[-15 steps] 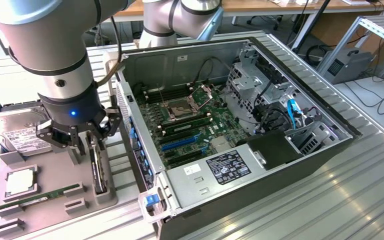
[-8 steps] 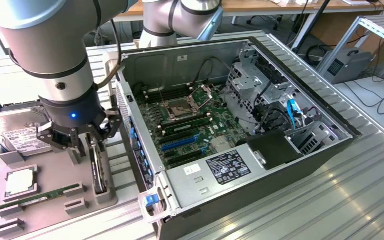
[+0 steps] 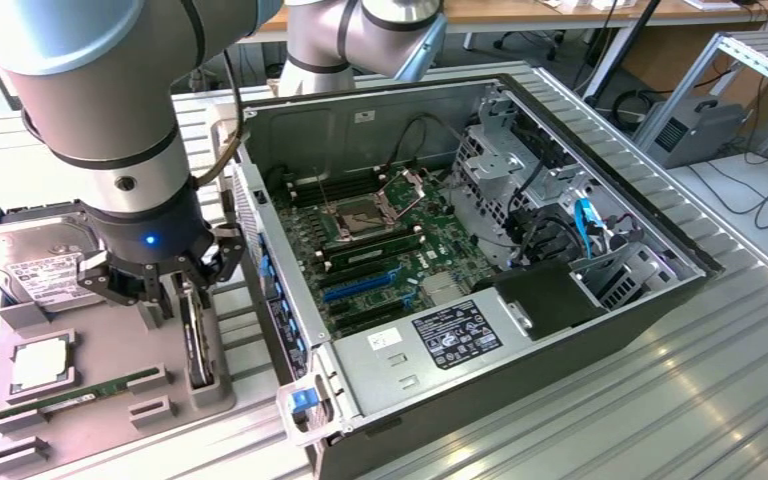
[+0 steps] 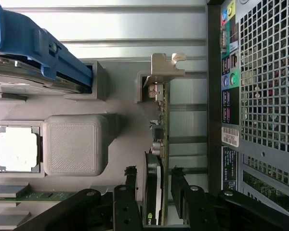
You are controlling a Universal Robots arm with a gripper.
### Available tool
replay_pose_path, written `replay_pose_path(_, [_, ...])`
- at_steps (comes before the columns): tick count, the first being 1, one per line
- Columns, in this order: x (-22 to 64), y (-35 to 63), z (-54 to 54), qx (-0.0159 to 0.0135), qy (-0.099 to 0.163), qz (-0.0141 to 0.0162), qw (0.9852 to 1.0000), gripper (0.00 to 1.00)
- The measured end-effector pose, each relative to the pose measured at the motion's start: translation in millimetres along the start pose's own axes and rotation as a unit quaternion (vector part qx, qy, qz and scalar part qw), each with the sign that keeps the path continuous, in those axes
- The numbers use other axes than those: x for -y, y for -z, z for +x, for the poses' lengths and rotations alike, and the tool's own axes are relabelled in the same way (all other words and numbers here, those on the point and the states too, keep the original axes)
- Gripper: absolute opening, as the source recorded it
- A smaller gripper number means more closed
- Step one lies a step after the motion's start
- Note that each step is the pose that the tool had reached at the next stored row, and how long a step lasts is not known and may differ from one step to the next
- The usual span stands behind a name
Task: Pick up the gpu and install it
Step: 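Pick up the gpu and move the gpu toward the slot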
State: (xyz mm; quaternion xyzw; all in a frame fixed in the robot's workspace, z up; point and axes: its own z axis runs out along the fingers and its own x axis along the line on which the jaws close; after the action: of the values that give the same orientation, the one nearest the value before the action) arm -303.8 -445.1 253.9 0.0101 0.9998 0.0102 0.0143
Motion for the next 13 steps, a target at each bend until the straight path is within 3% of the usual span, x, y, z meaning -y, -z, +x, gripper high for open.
replay_pose_path(13, [0.4,-10.6,0.7,0.0,0.0,0.0,1.0,0.42])
